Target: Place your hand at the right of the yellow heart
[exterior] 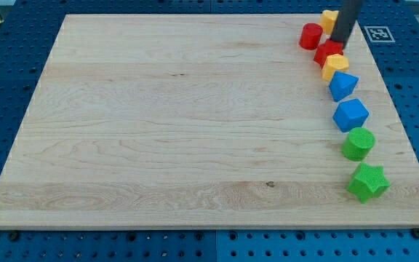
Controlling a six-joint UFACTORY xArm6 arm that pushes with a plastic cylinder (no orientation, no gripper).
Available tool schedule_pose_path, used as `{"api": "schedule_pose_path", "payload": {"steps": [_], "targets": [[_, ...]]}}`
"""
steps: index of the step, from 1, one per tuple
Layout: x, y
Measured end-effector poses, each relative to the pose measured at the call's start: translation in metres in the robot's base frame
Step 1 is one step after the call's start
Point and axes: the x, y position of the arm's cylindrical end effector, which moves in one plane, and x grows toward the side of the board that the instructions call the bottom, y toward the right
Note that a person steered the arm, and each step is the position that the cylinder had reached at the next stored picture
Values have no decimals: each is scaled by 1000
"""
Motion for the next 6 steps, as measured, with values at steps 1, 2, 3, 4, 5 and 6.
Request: {"api": "schedule_pose_path", "payload": {"steps": [1, 2, 3, 4, 5, 6], "targets": [[5, 50], [23, 63], [43, 45], [44, 24], [44, 14], [44, 13]]}}
